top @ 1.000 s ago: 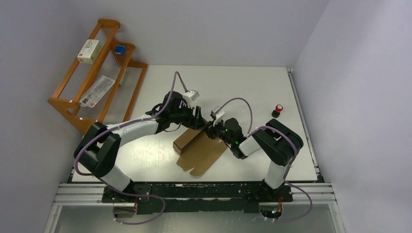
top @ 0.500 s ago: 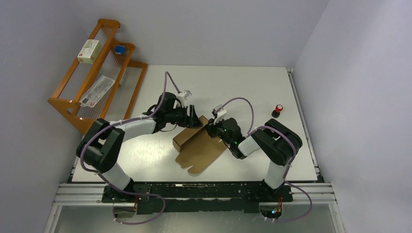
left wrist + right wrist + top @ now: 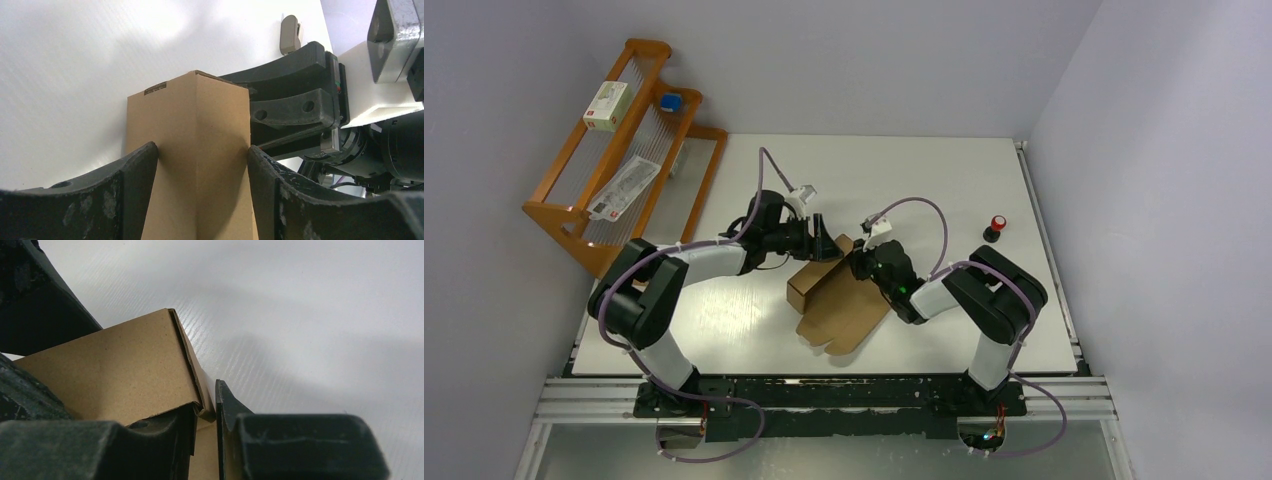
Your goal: Fold the paper box
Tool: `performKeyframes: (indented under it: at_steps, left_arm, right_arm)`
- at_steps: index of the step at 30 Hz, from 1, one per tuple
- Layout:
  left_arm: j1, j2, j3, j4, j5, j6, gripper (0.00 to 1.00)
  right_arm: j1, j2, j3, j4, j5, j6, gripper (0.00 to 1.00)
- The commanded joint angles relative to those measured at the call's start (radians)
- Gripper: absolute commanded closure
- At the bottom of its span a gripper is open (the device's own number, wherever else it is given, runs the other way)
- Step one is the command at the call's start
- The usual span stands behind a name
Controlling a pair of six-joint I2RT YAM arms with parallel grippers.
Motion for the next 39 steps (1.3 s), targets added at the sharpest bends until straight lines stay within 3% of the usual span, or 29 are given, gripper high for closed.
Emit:
performKeyframes:
  at_steps: [1,6,12,17,28,32,39]
  left_arm:
    - [-0.014,0.001,-0.011,0.024,0.105,-0.036,0.31]
    - [-0.012,-0.01,0.017,-0.063,0.034,0.014,0.3]
    - [-0.012,-0.087,0.102,-0.28,-0.262,0.127,0.24]
    - [-0.02,-0.155,0.13,-0.38,-0.422,0.144,0.22]
    - [-0.203,-0.19,0.249,-0.613,-0.791,0.215,0.21]
    - [-0.259,-0.221,0.26,-0.672,-0.853,0.214,0.21]
    - [-0.268,-0.326,0.185,-0.73,-0.793,0.186,0.22]
  right_arm:
    - [0.002,-0.005,0.033,-0.027,0.073,0.037,0.8]
    - [0.003,-0.014,0.031,-0.021,0.029,0.043,0.72]
    - [0.005,-0.068,0.026,-0.085,0.009,0.052,0.57]
    - [0.004,-0.153,0.0,-0.164,0.03,0.062,0.42]
    - [-0.007,-0.413,-0.044,-0.404,0.24,0.109,0.22]
    - [-0.021,-0.49,-0.075,-0.424,0.244,0.128,0.19]
    - [-0.021,-0.516,-0.088,-0.447,0.166,0.214,0.18]
